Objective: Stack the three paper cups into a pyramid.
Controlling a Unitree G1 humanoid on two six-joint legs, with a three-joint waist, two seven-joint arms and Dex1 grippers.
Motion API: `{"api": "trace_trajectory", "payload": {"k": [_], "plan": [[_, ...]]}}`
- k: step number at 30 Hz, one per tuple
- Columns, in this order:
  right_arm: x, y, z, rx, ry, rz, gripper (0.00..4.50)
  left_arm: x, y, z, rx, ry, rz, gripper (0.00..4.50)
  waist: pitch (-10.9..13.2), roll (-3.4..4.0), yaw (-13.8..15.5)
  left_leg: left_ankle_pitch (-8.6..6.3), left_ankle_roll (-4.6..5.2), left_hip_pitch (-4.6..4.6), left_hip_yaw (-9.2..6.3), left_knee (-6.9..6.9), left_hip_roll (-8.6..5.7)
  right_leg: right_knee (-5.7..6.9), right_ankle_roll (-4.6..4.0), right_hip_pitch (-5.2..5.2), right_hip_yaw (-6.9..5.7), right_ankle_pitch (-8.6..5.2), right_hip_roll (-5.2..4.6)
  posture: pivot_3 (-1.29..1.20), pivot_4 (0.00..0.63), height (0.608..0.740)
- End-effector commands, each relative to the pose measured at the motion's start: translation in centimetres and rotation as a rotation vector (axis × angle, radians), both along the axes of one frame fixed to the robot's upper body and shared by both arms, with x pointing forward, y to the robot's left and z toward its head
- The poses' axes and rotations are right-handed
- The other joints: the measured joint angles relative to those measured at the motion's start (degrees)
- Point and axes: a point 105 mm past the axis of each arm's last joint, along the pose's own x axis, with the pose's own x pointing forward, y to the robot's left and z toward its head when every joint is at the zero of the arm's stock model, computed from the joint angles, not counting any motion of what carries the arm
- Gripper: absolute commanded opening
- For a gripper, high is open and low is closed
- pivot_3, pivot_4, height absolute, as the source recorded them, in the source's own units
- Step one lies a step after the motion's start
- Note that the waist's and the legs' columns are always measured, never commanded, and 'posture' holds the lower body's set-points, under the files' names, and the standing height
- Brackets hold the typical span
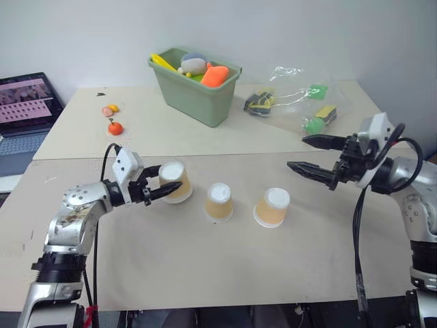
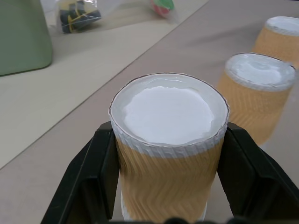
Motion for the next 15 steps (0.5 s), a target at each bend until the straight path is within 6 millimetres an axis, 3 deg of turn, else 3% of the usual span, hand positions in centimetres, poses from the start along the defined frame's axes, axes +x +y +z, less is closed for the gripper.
{"api": "trace_trajectory", "payload": {"k": [1,15], "plan": [[-0.1,0.2,1.2,0.003,-0.05,0.019,4.5,-0.9,-1.9,1.0,-0.009,-0.04,-0.078,2.49,0.0,0.0,0.0,0.0,0.0,-0.01,0.0,0.05,-0.01,0.01,0.0,0.01,0.0,0.0,0.0,0.0,0.15,0.74],[-0.4,-0.5,1.5,0.006,-0.067,-0.017,4.5,-0.4,-2.7,-0.3,0.024,0.007,-0.116,2.49,0.0,0.0,0.2,0.0,-0.01,0.01,0.0,0.15,-0.01,0.04,-0.04,0.07,0.01,0.03,0.0,0.0,0.15,0.74]]}}
